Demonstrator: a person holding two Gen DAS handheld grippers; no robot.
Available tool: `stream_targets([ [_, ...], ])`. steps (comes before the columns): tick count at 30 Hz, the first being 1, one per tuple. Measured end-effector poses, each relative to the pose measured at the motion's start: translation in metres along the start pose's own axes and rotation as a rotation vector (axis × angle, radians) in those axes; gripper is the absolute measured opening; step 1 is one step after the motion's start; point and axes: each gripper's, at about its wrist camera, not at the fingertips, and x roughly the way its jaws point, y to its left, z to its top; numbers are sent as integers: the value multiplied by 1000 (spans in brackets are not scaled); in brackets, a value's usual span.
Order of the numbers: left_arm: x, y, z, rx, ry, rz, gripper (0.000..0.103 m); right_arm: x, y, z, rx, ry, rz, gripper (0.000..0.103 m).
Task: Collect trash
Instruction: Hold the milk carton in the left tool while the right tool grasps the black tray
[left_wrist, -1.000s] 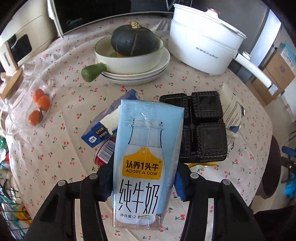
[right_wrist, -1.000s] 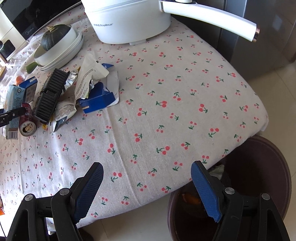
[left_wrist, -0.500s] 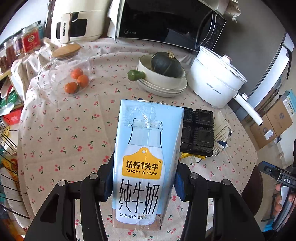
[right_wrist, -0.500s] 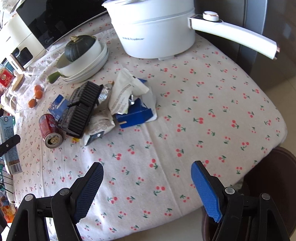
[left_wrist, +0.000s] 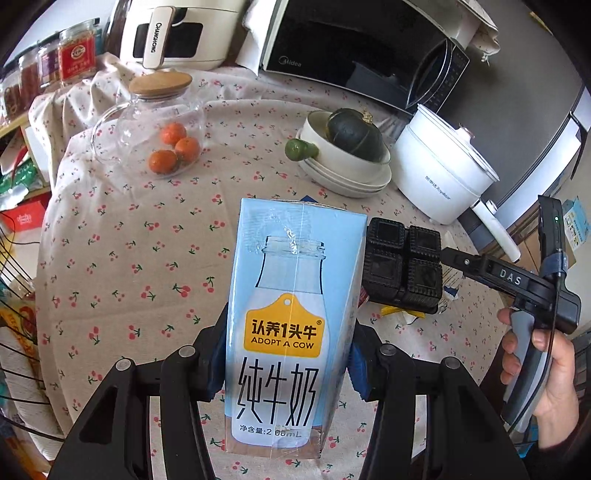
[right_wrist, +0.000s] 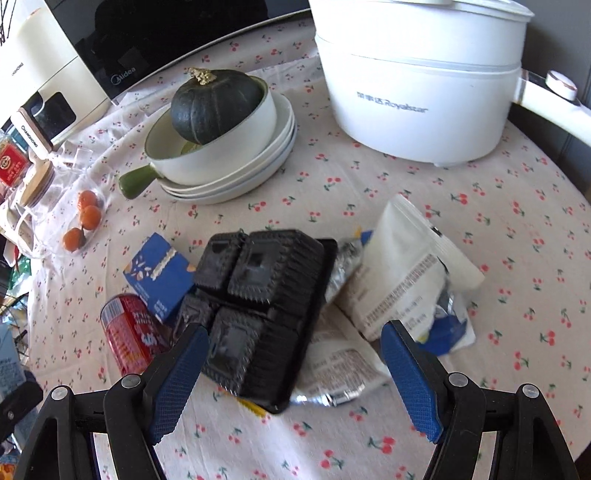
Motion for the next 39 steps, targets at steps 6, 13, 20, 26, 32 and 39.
stream_targets([
  [6,0,8,0,11,6,8,55,28,12,14,-53,21,-80,77],
  [13,3,16,2,-19,13,3,55,46,21,15,-98,39,-123,72],
  [20,7,7,1,-2,23,-5,55,48,31,14,-155,30,-131,57],
  [26,10,-4,-1,24,29,-12,55,28,33,14,-192,12,-116,51],
  [32,8,-22,-2,53,21,-31,55,-17,21,10,-205,-28,-91,50],
  [39,1,-62,-7,104,13,-90,55,-72,-14,-10,-175,-69,-79,51],
])
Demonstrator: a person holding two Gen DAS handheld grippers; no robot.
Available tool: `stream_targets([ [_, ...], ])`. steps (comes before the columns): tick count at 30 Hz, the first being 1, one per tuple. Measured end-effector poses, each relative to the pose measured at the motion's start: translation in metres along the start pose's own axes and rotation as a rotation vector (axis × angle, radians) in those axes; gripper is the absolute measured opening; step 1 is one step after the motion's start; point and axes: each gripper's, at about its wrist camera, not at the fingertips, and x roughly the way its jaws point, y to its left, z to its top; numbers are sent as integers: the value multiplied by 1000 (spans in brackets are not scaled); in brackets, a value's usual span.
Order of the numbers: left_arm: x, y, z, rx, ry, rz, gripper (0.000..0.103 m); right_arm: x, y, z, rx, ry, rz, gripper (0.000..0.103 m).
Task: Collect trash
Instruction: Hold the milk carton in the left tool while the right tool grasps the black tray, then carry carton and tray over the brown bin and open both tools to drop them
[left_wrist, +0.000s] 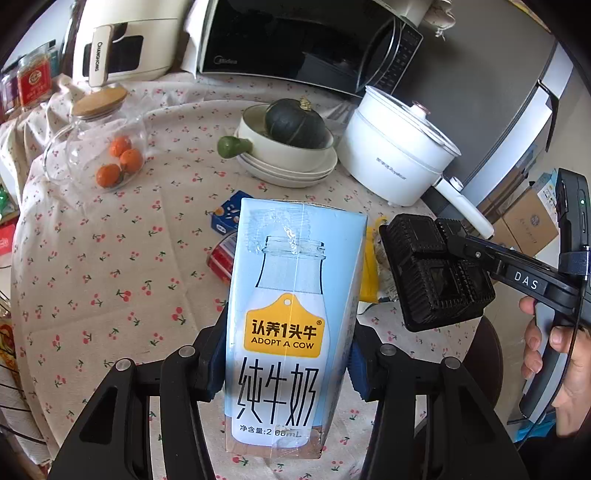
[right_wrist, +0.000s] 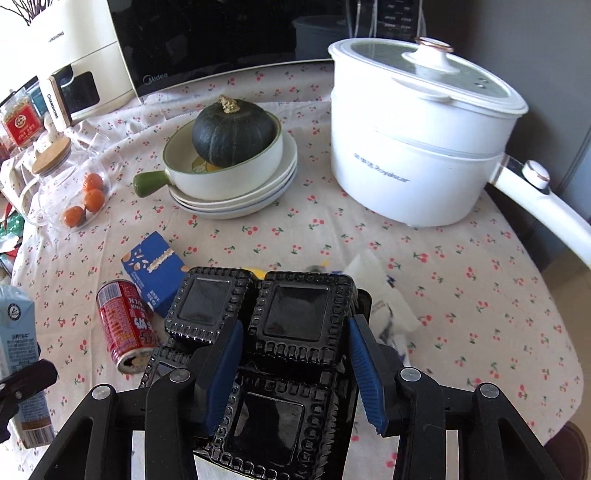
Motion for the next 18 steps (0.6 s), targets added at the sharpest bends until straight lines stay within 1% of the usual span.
stream_targets([
  [6,7,-42,-5,58,17,-43,55,-36,-51,-38,69,-16,-19,51],
  [10,19,-71,-10,99,48,-76,55,-47,-90,-67,105,-10,-68,51],
  [12,26,-88,-12,126,65,-93,55,-47,-111,-79,140,7,-76,51],
  [15,37,-113,-14,160,79,-102,55,-51,-142,-92,209,38,-88,51],
  [18,47,-137,-18,172,93,-131,55,-65,-166,-98,233,18,-103,51],
])
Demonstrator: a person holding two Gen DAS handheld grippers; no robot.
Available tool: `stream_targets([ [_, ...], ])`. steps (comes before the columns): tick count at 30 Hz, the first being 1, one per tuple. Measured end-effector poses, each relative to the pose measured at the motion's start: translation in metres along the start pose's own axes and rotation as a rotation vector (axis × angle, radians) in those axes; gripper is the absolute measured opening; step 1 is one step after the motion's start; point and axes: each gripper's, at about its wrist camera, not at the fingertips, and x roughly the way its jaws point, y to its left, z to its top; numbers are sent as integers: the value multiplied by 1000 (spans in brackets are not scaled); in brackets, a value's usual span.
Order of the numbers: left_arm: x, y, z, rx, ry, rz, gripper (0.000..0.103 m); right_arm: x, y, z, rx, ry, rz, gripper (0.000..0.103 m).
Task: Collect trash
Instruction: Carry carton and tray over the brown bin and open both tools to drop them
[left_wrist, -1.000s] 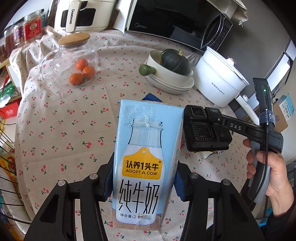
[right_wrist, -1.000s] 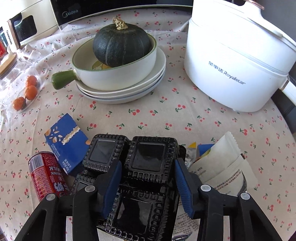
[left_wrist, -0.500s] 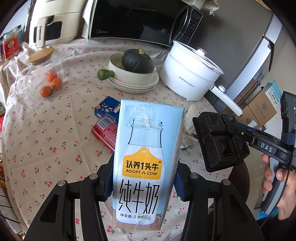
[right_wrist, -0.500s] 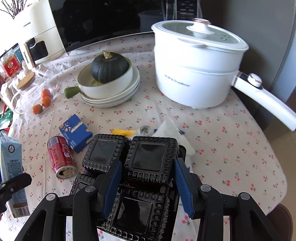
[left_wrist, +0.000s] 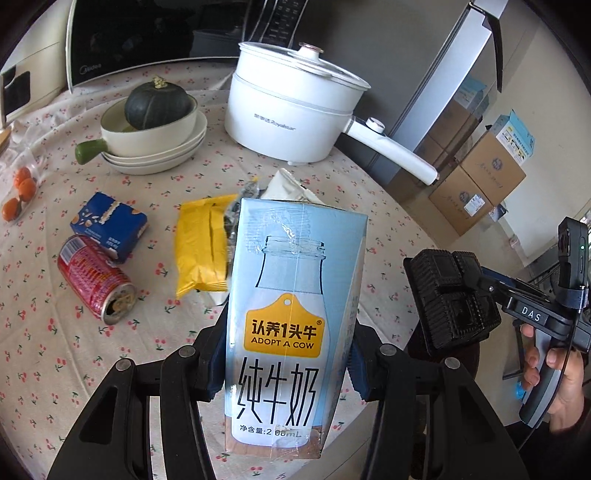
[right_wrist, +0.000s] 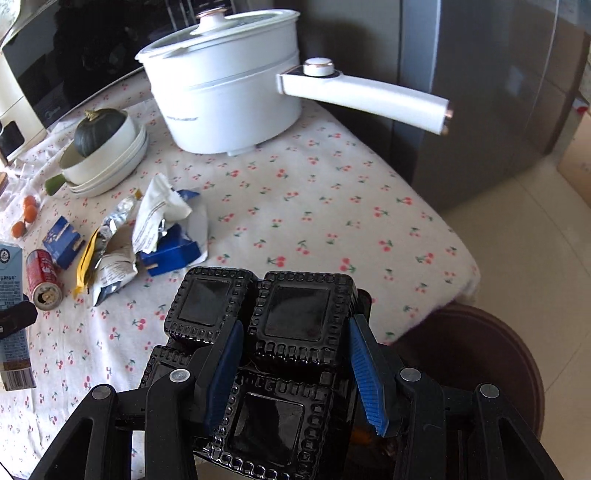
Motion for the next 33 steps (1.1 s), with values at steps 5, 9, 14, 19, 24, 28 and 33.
stream_targets([
  [5,20,-45,-1,53,21,-52,55,-15,-49,-10,66,11,-23,51],
  [9,36,-80,-7,110,44,-92,55,-25,-87,-23,121,18,-55,51],
  [14,56,-122,-17,185,69,-139,55,-29,-129,-47,169,60,-97,51],
  [19,76,-162,-29,267,92,-192,55,-34,-159,-68,204,85,-125,51],
  [24,106,-193,-43,323,134,-228,55,-38,-179,-78,231,95,-150,51],
  [28,124,-208,-50,352,154,-242,56,-43,-189,-84,239,89,-162,51],
  [33,128,-223,-54,404,128,-262,57,-42,-192,-93,238,108,-173,51],
])
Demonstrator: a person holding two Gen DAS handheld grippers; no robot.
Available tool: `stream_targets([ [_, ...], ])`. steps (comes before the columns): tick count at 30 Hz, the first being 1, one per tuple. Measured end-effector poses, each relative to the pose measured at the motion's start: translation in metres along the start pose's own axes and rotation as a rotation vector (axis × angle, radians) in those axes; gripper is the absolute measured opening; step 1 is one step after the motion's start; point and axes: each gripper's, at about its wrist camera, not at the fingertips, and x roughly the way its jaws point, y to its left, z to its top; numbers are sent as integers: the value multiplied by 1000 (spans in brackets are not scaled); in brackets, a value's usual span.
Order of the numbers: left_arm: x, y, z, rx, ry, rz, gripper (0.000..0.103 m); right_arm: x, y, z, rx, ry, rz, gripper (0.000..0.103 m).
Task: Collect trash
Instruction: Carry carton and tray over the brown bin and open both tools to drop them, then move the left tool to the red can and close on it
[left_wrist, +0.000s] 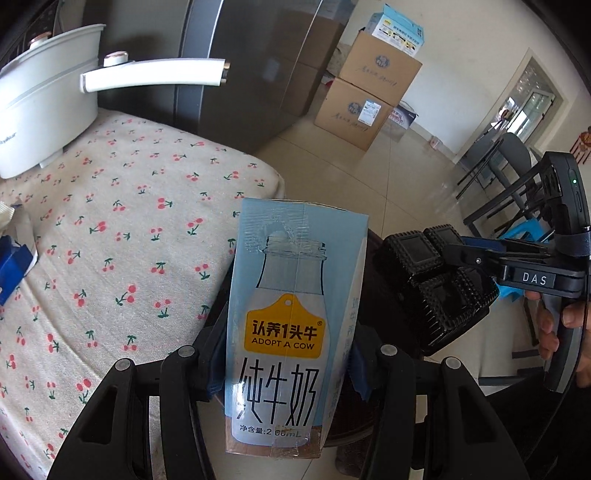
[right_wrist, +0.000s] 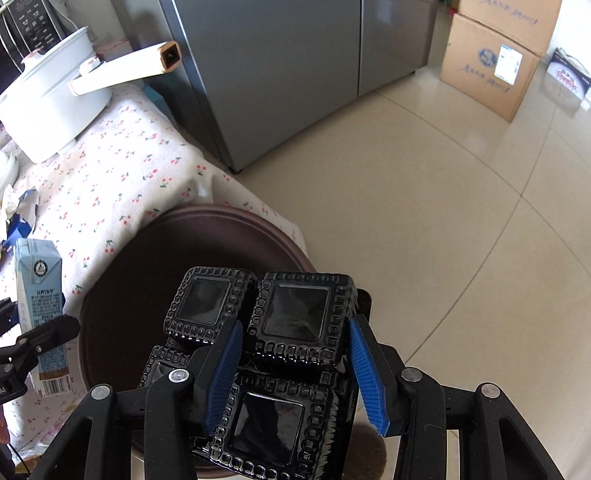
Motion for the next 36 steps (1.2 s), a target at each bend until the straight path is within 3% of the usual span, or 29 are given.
stream_targets([
  [2,1,-3,1,3,7,-13,78,0,-1,-1,-1,0,-6,52],
  [3,1,-5,1,6,15,1,98,-1,-3,-2,-2,-1,-9,52],
  [4,-1,-6,2,14,10,18,103,-2,-3,-2,-3,-2,-11,52],
  [10,-22,7,-2,43,21,87,103,-2,-10,2,23,-4,0,52],
  [18,-49,54,-9,-89,33,153,103,10,13,3,-24,33,2,52],
  [24,-75,74,-20,-129,17,189,103,15,29,4,-37,40,14,54],
  [29,-96,90,-31,-167,9,218,103,10,39,9,-15,25,40,73],
  [36,-129,112,-44,-205,-22,267,103,7,65,18,-43,19,61,75],
])
